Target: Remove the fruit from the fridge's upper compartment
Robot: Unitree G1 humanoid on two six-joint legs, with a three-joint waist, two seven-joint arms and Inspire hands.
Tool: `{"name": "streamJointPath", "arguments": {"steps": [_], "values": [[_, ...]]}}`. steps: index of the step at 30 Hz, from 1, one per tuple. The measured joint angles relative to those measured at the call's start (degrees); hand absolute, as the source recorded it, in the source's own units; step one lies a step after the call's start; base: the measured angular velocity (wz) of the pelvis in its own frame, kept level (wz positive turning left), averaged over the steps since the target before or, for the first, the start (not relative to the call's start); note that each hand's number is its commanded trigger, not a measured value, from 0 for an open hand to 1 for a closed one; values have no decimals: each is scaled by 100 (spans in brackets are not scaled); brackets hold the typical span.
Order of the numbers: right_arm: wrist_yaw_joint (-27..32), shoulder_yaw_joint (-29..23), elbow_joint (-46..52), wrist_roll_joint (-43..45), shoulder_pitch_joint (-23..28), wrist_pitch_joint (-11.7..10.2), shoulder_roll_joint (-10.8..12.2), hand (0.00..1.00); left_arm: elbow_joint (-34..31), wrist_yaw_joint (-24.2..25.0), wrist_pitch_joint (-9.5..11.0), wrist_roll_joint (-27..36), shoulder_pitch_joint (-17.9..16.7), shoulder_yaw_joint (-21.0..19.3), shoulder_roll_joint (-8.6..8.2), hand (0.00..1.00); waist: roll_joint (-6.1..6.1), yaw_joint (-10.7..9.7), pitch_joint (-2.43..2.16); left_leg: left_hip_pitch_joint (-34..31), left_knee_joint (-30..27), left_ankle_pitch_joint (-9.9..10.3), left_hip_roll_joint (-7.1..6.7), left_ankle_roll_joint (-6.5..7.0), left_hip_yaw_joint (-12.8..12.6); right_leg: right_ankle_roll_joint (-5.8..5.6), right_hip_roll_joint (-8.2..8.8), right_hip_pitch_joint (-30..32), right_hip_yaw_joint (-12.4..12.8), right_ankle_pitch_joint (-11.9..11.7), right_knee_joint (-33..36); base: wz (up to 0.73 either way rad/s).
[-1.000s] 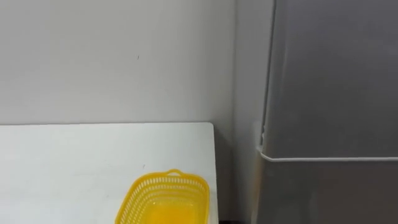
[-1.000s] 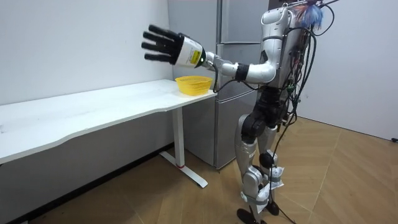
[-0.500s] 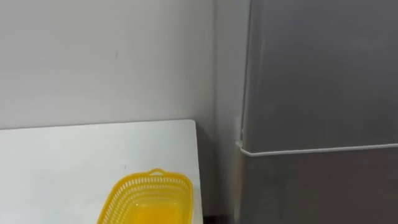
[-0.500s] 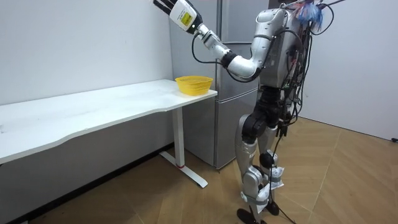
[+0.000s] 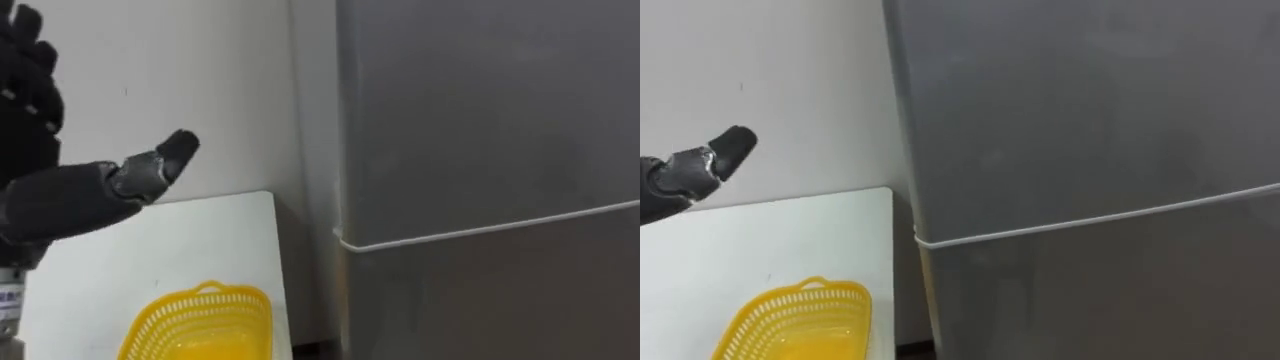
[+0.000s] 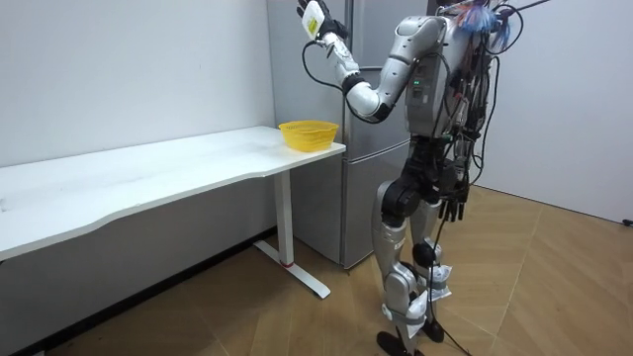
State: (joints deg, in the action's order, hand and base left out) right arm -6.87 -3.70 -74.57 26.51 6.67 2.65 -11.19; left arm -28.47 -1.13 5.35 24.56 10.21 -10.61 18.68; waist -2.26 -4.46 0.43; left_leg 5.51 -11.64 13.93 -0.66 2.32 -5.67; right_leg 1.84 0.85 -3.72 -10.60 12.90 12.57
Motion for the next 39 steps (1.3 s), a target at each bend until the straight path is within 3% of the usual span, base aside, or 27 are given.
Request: {"name": "streamJointPath", "arguments": {"steps": [5, 13, 22, 39], "values": [[8, 23, -185, -2, -82, 67, -3, 0, -13, 551, -129, 59, 23, 387, 0, 0, -28, -25, -26, -6, -2, 0, -1, 0, -74, -11, -1, 73, 87, -6, 5, -9], [115, 28, -332, 0, -115, 64, -7, 0, -84, 908, -169, 106, 23, 681, 0, 0, -64, -78, -34, 7, 5, 0, 3, 0, -124, -13, -5, 73, 104, -7, -4, 0], [60, 81, -318, -8, -183, 111, -20, 0, -83, 1318, -317, 133, 23, 919, 1, 0, -233, -147, -23, 24, 23, -3, 7, 0, -149, -16, -5, 78, 105, -13, 11, 0], [35, 246, -291, -50, -248, 126, -74, 0, -74, 1693, -602, 225, 22, 1094, 6, 0, -195, -146, 2, 30, 36, -6, 9, 0, -182, -15, -6, 78, 125, -13, 13, 0]]}}
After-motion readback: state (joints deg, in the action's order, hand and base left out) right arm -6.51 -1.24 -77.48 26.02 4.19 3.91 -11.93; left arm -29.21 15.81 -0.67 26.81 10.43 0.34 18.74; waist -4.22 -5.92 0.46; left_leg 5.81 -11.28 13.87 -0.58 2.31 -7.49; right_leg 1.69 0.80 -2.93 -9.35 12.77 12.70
